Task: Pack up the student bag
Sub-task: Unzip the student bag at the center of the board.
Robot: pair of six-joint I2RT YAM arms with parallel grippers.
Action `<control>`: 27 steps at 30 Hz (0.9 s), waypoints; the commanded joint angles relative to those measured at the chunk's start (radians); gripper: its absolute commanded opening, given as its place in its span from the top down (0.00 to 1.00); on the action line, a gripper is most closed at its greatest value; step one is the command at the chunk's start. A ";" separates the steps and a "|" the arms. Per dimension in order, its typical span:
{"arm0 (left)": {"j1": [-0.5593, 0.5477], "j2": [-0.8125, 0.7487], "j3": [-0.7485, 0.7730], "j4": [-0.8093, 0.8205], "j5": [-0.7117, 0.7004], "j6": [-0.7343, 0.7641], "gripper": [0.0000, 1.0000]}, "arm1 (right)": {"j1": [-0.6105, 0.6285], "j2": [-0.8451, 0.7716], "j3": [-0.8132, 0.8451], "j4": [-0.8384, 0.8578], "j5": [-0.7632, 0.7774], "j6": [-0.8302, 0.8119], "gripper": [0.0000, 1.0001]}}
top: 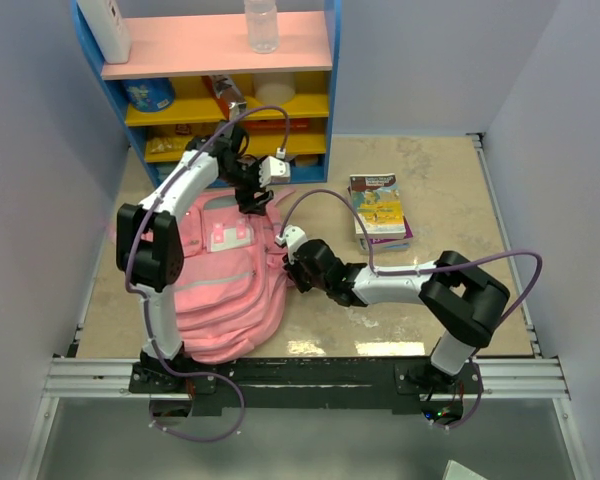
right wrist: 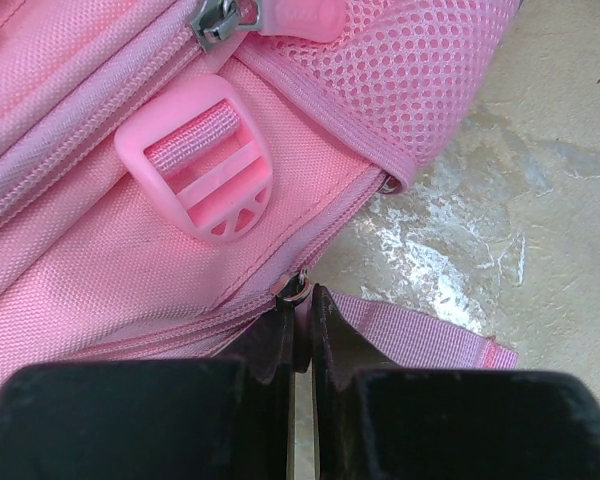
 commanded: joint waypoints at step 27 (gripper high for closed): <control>-0.057 0.046 -0.096 -0.004 0.066 0.499 0.53 | -0.002 -0.101 -0.001 0.041 -0.076 0.014 1.00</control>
